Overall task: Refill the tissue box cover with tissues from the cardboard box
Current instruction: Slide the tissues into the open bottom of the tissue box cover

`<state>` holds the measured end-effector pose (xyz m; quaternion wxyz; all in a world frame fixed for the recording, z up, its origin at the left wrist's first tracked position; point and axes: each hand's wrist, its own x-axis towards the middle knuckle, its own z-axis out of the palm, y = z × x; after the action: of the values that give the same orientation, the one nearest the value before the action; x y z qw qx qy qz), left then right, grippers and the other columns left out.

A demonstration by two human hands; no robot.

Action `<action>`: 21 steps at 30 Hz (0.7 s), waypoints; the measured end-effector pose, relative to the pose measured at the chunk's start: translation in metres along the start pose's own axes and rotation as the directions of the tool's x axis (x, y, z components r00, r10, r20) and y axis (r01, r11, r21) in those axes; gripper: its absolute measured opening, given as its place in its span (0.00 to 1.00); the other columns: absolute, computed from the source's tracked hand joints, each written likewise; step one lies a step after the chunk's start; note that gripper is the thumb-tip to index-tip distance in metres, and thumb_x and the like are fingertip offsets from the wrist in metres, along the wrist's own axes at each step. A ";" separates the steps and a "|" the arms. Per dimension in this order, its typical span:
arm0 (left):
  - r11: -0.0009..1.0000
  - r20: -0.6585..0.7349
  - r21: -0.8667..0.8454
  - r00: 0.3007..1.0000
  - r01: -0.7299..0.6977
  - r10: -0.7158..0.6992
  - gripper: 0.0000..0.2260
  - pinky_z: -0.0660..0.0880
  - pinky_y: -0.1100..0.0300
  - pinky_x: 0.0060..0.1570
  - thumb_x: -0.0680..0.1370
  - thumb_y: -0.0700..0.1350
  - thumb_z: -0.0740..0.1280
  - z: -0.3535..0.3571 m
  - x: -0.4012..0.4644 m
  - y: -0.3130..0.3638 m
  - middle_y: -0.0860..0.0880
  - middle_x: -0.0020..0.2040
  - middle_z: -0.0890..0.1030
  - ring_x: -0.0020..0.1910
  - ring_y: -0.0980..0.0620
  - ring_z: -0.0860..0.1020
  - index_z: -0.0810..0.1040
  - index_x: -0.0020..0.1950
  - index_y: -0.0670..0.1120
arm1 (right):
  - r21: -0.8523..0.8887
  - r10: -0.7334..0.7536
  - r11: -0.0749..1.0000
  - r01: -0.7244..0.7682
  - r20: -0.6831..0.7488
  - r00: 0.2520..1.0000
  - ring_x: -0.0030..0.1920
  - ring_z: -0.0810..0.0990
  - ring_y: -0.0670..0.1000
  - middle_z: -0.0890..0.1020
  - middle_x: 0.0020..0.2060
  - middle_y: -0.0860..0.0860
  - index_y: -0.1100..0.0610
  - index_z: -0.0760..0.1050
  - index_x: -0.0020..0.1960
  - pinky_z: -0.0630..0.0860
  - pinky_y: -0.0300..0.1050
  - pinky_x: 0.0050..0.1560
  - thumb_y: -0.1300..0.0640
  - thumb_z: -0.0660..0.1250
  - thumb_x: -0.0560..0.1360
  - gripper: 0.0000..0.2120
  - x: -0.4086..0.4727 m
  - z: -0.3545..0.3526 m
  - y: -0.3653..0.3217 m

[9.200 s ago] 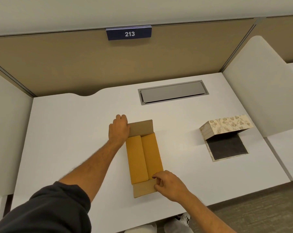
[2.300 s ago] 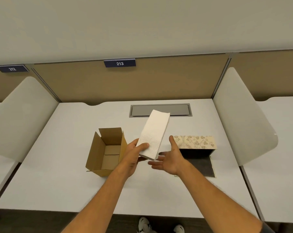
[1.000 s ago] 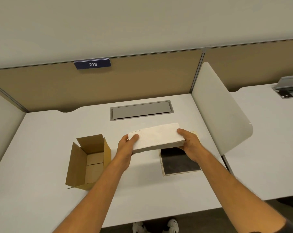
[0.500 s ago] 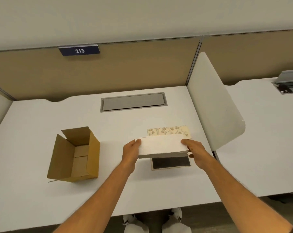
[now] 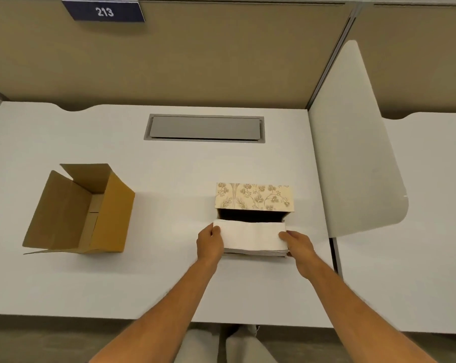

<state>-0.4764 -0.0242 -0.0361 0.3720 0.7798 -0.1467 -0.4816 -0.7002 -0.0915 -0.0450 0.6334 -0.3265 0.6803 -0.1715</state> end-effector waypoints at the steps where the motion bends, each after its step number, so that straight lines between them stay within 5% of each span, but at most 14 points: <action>1: 1.000 0.008 -0.003 1.000 0.007 -0.007 0.14 0.73 0.57 0.42 0.82 0.43 0.55 0.003 0.003 -0.003 0.47 0.45 0.81 0.43 0.51 0.76 0.80 0.48 0.46 | -0.011 0.006 1.000 -0.006 -0.010 1.000 0.47 0.80 0.50 0.84 0.48 0.50 0.51 0.80 0.46 0.75 0.43 0.43 0.56 0.66 0.78 0.05 0.005 0.000 0.002; 7: 1.000 0.046 0.018 0.999 0.000 -0.001 0.15 0.75 0.60 0.48 0.83 0.42 0.54 0.011 0.020 -0.010 0.46 0.54 0.82 0.52 0.49 0.79 0.79 0.60 0.45 | -0.007 0.008 1.000 -0.008 -0.043 0.999 0.49 0.80 0.53 0.83 0.48 0.52 0.54 0.80 0.48 0.77 0.45 0.47 0.57 0.66 0.78 0.04 0.031 0.001 0.002; 14: 0.998 0.057 0.053 0.998 0.024 -0.027 0.17 0.75 0.48 0.65 0.84 0.43 0.54 0.014 0.033 -0.014 0.45 0.62 0.80 0.60 0.44 0.77 0.76 0.69 0.46 | -0.004 0.011 1.000 -0.011 -0.066 0.998 0.48 0.80 0.51 0.83 0.49 0.52 0.57 0.80 0.52 0.77 0.45 0.51 0.58 0.65 0.78 0.06 0.042 0.003 0.011; 21: 0.996 0.041 0.077 0.999 -0.039 0.036 0.16 0.72 0.65 0.49 0.84 0.43 0.57 0.016 0.045 -0.026 0.53 0.56 0.81 0.49 0.57 0.78 0.77 0.69 0.48 | -0.035 -0.019 0.999 0.015 -0.129 0.992 0.50 0.78 0.51 0.81 0.53 0.53 0.53 0.77 0.55 0.74 0.45 0.49 0.55 0.65 0.80 0.06 0.048 0.004 0.022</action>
<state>-0.4711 -0.0396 -0.0881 0.3472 0.7812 -0.1873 -0.4838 -0.7007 -0.1065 -0.0965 0.5809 -0.3314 0.7198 -0.1859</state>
